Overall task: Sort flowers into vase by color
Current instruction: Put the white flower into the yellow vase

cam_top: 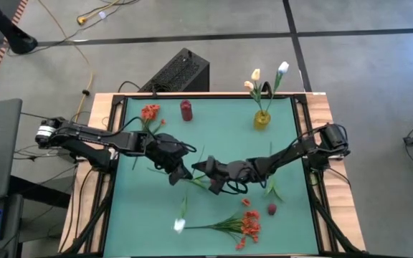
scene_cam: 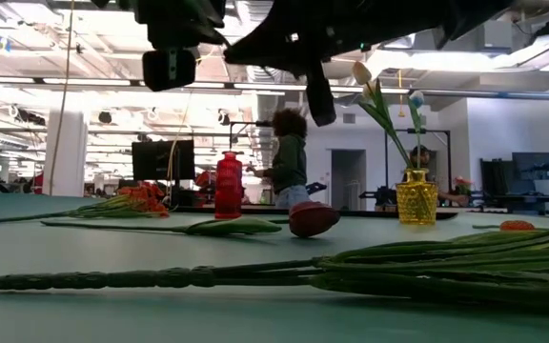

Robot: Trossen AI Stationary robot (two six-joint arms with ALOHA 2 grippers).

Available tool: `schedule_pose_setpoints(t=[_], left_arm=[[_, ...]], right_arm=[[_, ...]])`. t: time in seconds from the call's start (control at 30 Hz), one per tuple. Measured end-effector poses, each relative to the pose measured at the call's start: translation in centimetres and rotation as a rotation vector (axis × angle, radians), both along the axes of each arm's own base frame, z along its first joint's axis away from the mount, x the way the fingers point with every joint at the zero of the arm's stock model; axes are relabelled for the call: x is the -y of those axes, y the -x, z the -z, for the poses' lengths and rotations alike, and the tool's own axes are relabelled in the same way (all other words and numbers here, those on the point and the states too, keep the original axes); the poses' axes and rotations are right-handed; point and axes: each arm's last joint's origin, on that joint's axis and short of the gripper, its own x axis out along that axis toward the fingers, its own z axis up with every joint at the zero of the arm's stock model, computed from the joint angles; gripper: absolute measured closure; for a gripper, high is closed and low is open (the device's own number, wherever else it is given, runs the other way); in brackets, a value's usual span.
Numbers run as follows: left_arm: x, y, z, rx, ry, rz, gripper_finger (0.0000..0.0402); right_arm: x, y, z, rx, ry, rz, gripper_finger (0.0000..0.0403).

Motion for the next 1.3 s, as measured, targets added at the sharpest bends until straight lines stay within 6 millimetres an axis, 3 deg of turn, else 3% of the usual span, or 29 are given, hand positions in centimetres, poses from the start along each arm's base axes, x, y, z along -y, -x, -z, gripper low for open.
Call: schedule_pose_setpoints(t=[0.23, 0.43, 0.57, 0.7, 0.83, 0.93, 1.13, 1.3], left_arm=[[-2.0, 0.1, -0.2, 0.04, -0.138, 0.001, 0.0281], [-4.3, 1.2, -1.2, 0.089, -0.308, -0.035, 0.0255], [-4.8, 2.0, -1.3, 0.068, -0.474, -0.035, 0.0255], [-3.6, 2.0, -1.2, 0.102, -0.563, 0.065, 0.0256], [-1.5, 1.8, 0.2, 0.197, -0.651, 0.166, 0.0256], [-0.5, 1.8, 1.1, 0.282, -0.696, 0.208, 0.0256], [0.7, 2.2, 3.1, 0.53, -0.797, 0.23, 0.0256], [0.7, 3.3, 4.8, 0.711, -0.89, 0.198, 0.0256]], right_arm=[[-0.6, 1.4, 0.3, -0.16, -0.363, -0.08, 0.0375], [0.7, 4.5, -3.1, -0.272, -0.717, -0.009, 0.0375], [2.1, 7.7, -5.4, -0.283, -0.909, 0.043, 0.0375], [4.6, 12.4, -5.2, -0.133, -0.999, 0.066, 0.0376], [7.5, 17.1, -4.8, 0.223, -1.096, 0.015, 0.0375], [9.5, 19.8, -3.4, 0.449, -1.127, 0.064, 0.0375], [12.6, 22.5, -1.3, 0.742, -1.123, 0.246, 0.0375], [14.6, 23.0, -0.8, 0.811, -1.09, 0.371, 0.0376]])
